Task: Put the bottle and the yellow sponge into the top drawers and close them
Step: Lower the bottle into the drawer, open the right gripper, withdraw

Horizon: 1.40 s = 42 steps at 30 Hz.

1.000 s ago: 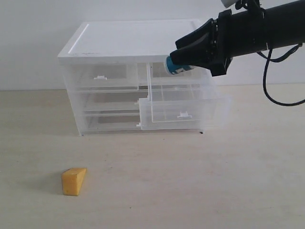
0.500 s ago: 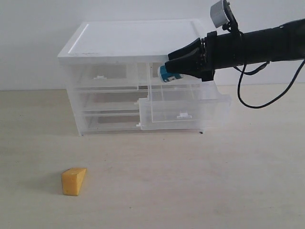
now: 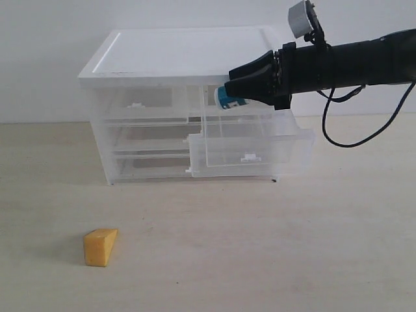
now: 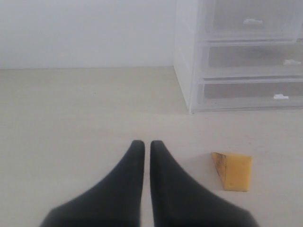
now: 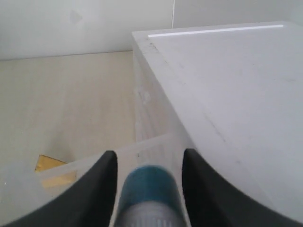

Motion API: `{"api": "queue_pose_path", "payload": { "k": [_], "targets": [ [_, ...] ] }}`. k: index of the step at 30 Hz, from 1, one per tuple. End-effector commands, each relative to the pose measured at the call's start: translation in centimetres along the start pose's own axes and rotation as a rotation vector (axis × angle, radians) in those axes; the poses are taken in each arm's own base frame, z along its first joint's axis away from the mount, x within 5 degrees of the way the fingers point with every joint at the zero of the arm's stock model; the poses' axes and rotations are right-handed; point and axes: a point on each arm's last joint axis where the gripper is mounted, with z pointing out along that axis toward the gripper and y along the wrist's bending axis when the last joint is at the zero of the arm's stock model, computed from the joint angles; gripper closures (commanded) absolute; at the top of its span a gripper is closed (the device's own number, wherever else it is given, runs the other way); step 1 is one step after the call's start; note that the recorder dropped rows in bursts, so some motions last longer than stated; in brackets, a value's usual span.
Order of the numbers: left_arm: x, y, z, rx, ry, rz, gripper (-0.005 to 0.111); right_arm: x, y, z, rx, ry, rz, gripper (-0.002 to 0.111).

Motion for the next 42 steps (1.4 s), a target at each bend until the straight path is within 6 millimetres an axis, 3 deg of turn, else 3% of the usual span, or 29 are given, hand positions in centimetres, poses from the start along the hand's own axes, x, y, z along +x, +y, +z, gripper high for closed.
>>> {"api": "queue_pose_path", "payload": {
  "k": [1,7,11,13,16,17,19,23,29,37,42],
  "targets": [
    [0.1,0.0,0.0,-0.001,0.001,-0.004,0.103,0.5,-0.1,0.2,-0.004,0.006,0.04,0.057],
    [0.1,0.0,0.0,-0.001,0.001,-0.004,0.103,-0.6,0.1,-0.1,0.005,-0.013,0.053,0.049],
    [0.1,0.0,0.0,-0.001,0.001,-0.004,0.103,-4.3,1.3,-1.3,0.016,-0.027,0.024,0.049],
    [0.1,0.0,0.0,-0.001,0.001,-0.004,0.103,-6.3,2.5,-2.1,0.01,0.012,0.035,0.061],
    [0.1,0.0,0.0,-0.001,0.001,-0.004,0.103,-8.5,4.3,-4.1,0.098,0.249,0.059,0.099],
    [0.1,0.0,0.0,-0.001,0.001,-0.004,0.103,-8.9,4.7,-4.5,0.111,0.291,0.065,0.106],
    [0.1,0.0,0.0,-0.001,0.001,-0.004,0.103,-9.7,5.7,-5.6,0.162,0.387,0.108,0.108],
    [0.1,0.0,0.0,-0.001,0.001,-0.004,0.103,-10.3,7.1,-7.7,0.284,0.572,0.229,0.108],
    [0.1,0.0,0.0,-0.001,0.001,-0.004,0.103,-11.1,8.8,-9.1,0.409,0.702,0.335,0.108],
    [0.1,0.0,0.0,-0.001,0.001,-0.004,0.103,-10.4,12.4,-8.5,0.645,0.711,0.363,0.108],
    [0.1,0.0,0.0,-0.001,0.001,-0.004,0.103,-9.1,14.8,-7.6,0.63,0.699,0.425,0.108]
  ]
}}
